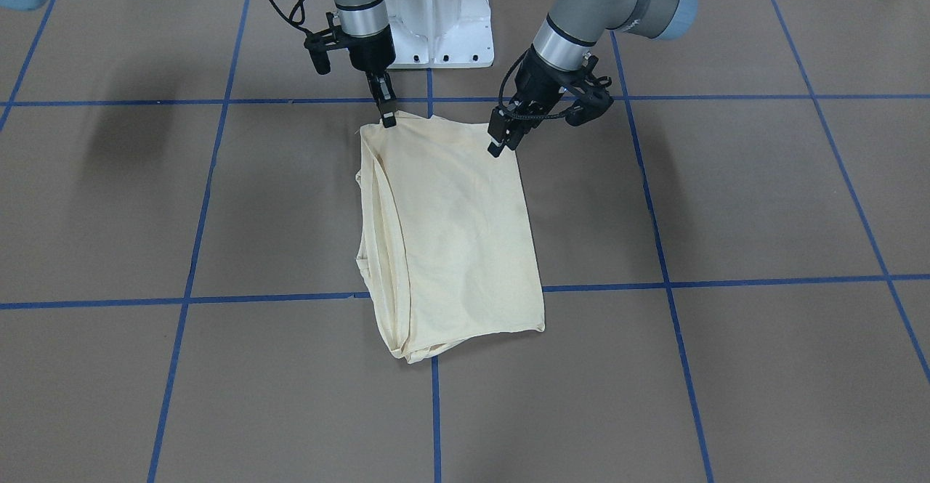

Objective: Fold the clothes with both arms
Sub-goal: 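Grasp the bundle's near corners with left and right grippers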

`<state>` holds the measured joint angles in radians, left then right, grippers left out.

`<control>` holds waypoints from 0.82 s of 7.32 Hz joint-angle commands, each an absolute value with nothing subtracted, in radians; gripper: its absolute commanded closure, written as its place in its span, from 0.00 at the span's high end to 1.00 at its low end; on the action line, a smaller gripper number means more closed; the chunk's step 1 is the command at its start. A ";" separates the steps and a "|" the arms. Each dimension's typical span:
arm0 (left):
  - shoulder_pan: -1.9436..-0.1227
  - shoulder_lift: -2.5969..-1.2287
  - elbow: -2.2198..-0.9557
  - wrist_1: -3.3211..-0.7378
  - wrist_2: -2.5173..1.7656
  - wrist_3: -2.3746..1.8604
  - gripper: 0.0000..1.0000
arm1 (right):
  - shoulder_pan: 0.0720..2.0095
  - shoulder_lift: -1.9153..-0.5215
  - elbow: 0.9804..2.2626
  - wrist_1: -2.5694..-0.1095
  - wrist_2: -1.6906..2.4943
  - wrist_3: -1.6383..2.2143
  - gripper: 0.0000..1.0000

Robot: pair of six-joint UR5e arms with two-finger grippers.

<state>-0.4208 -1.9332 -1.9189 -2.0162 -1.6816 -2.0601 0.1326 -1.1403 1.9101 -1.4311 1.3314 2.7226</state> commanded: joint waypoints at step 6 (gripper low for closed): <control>-0.221 -1.867 -1.894 -2.020 -1.554 -2.246 0.52 | 0.121 -1.144 1.913 -1.431 1.330 2.721 0.00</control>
<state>-0.2232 -1.8689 -1.8926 -2.0207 -1.5519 -2.2447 0.1236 -1.1443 1.9129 -1.4312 1.3300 2.7213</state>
